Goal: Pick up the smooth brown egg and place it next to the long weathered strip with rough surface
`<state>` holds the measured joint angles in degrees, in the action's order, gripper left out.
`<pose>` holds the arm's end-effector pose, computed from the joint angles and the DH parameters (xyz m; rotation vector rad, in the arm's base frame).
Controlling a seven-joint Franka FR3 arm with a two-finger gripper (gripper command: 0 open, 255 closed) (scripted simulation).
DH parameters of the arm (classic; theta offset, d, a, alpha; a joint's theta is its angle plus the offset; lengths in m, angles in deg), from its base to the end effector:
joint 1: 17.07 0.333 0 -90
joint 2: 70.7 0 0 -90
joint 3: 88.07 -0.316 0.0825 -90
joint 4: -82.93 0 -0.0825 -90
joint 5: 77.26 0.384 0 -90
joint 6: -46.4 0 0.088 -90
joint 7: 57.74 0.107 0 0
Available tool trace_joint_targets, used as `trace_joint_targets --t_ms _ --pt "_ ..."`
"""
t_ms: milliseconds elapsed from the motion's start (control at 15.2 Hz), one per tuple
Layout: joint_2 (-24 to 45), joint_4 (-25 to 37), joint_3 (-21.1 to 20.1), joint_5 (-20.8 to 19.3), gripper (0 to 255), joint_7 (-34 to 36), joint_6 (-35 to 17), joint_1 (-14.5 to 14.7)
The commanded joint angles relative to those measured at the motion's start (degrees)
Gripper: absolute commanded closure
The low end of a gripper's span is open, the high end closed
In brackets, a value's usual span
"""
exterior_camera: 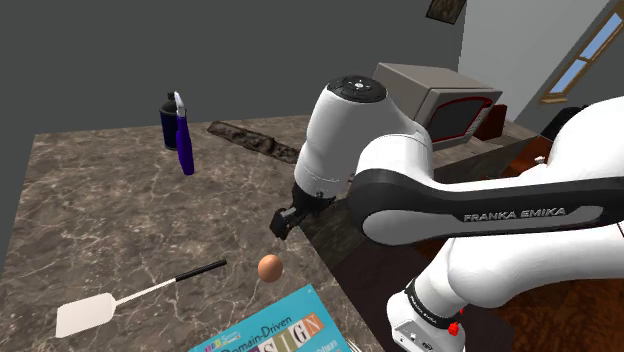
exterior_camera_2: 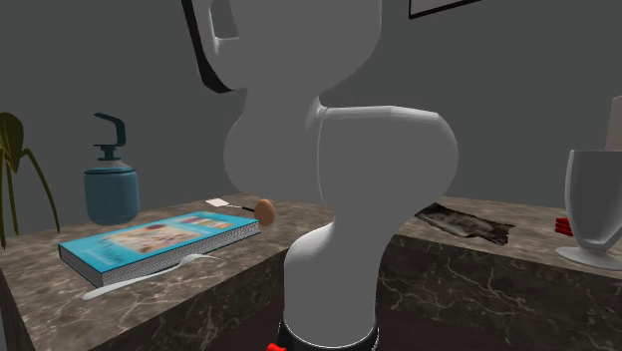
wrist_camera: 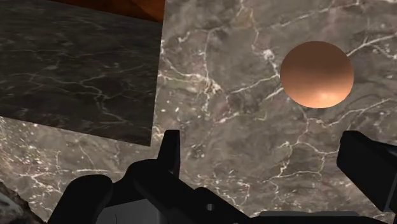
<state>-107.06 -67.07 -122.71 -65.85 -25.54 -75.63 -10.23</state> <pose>0.2812 0.2552 0.4235 3.0308 -0.0377 0.2375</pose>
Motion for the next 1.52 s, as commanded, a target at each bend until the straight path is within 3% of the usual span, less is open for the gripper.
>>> trace_joint_targets --t_ms 0,330,858,1386,1452 --pt "2.82 0.09 -3.76 -0.61 0 3.08 -3.12 -0.59" --pt "12.91 3.16 -15.65 -6.40 0 13.49 -10.10 -5.79" --pt "18.77 1.02 -20.16 -11.28 0 17.39 -17.28 -10.69" --pt "18.76 1.02 -20.14 -11.28 0 17.39 -17.26 -10.67" --pt "18.76 1.02 -20.14 -11.28 255 17.39 -17.26 -10.67"
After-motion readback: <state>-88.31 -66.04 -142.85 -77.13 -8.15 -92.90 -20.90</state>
